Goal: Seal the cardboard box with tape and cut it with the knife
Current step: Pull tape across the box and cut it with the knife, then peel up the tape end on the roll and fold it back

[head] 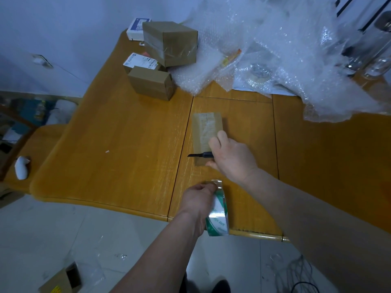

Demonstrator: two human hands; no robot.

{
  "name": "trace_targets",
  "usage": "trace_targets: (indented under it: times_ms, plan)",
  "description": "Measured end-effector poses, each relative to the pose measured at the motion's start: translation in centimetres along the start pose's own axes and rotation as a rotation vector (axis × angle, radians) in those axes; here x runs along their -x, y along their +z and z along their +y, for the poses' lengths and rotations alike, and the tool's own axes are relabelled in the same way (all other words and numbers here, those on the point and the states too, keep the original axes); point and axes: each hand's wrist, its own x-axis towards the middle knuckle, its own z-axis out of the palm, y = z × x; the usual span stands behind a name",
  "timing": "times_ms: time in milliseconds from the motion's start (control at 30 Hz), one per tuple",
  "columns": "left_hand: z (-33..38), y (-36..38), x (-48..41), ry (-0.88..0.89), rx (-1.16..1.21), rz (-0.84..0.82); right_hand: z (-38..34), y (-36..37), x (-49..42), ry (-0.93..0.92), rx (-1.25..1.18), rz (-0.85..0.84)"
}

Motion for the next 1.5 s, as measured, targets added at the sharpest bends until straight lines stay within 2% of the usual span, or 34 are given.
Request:
trace_targets:
  times_ms: [167,300,500,600,667,767,900,967,1033,1100,1167,1267,1400,1500]
  plan:
    - [0.0,0.1,0.1,0.004,-0.005,-0.006,2.7,-1.5,-0.9,-0.09,-0.21,-0.097]
    - [0.1,0.4,-0.1,0.007,-0.015,-0.001,3.3,-1.3,-1.1,-0.176,-0.173,-0.085]
    - [0.1,0.4,-0.2,0.006,-0.012,-0.007,2.2,0.6,0.2,-0.123,-0.023,-0.018]
    - [0.1,0.2,-0.1,0.008,-0.002,-0.004,1.5,0.7,0.3,-0.093,-0.045,0.02]
    - [0.0,0.2,0.0,0.017,-0.002,-0.002,1.3,-0.1,0.3,-0.072,-0.094,-0.013]
    - [-0.2,0.3,0.3,0.029,0.0,0.002,1.1,-2.4,0.6,0.099,-0.271,-0.092]
    - [0.0,0.4,0.9,0.045,0.016,0.013,1.7,-4.8,3.1,0.413,-0.796,-0.151]
    - [0.2,0.4,1.3,0.062,0.02,0.012,3.0,-4.7,5.3,0.604,-0.908,-0.135]
    - [0.6,0.4,1.7,0.095,0.018,0.013,5.3,-3.7,8.6,0.851,-0.875,-0.09]
    - [1.0,0.6,2.1,0.141,0.013,0.017,7.6,-2.2,12.4,1.116,-0.704,-0.078]
    - [1.6,0.7,2.6,0.185,0.016,0.022,8.6,-0.7,16.1,1.265,-0.527,-0.131]
    - [2.3,1.0,3.6,0.246,0.01,0.022,7.8,0.0,18.9,1.304,-0.379,-0.189]
    - [3.3,1.3,5.3,0.336,0.0,0.03,7.0,-0.5,19.0,1.364,-0.501,-0.108]
    - [4.2,1.3,6.6,0.402,0.024,0.011,6.9,-0.6,18.4,1.354,-0.502,-0.106]
